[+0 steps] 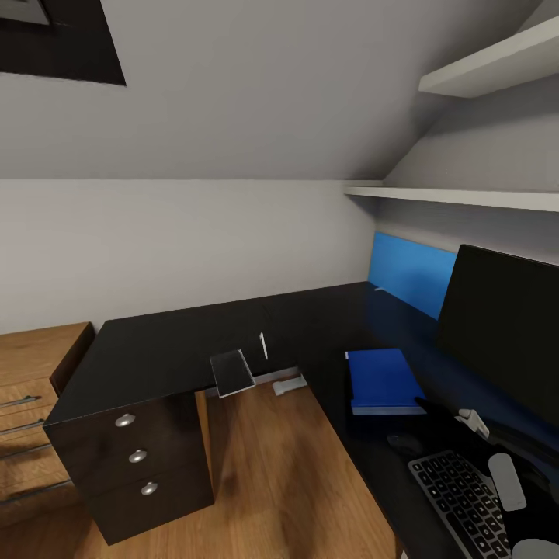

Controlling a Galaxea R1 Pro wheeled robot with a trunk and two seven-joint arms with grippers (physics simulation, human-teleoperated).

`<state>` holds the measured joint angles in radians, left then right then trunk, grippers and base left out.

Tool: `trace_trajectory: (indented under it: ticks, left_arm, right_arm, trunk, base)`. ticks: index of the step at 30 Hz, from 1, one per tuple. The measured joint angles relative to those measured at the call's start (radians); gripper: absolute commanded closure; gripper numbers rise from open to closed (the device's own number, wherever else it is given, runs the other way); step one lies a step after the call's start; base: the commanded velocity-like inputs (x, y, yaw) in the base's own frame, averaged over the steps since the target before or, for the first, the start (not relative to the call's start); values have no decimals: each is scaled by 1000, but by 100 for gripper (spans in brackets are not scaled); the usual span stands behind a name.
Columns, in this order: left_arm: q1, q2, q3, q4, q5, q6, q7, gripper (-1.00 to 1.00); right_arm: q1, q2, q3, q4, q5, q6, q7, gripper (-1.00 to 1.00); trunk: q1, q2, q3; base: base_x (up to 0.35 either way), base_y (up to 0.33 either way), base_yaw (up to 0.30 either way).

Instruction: In the bedroom, organize the workspace by keeping the computer under the desk, ensuring the monitor is on the desk, placing the keyboard on the desk next to the monitor, placing the mouse on the desk next to the keyboard, moving the folder from the swivel chair onto the desk next to the mouse, stacking the notebook on top of the folder with the pen on top of the notebook, and positioning the swivel chair next to the desk.

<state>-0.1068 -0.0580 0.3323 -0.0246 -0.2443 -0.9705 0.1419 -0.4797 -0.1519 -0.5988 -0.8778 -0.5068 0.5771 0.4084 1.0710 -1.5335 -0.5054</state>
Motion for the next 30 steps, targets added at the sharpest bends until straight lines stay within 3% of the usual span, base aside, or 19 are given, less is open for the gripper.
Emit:
trace_trajectory:
  ticks: [16, 17, 18, 30]
  left_arm:
    - [0, 1, 0, 0, -1, 0, 0, -100]
    - [0, 1, 0, 0, -1, 0, 0, -100]
    - [0, 1, 0, 0, -1, 0, 0, -100]
    - [0, 1, 0, 0, -2, 0, 0, -100]
  right_arm:
    - [0, 0, 1, 0, 3, -2, 3, 100]
    - [0, 0, 1, 0, 3, -2, 3, -100]
    - [1, 0, 1, 2, 35, -9, -43, -100]
    - [0, 0, 0, 2, 35, -9, -44, -100]
  trunk:
    - [0, 0, 0]
    - [0, 0, 0]
    - [0, 0, 0]
    - [0, 0, 0]
  base:
    - [0, 0, 0]
    - [0, 0, 0]
    - [0, 0, 0]
    - [0, 0, 0]
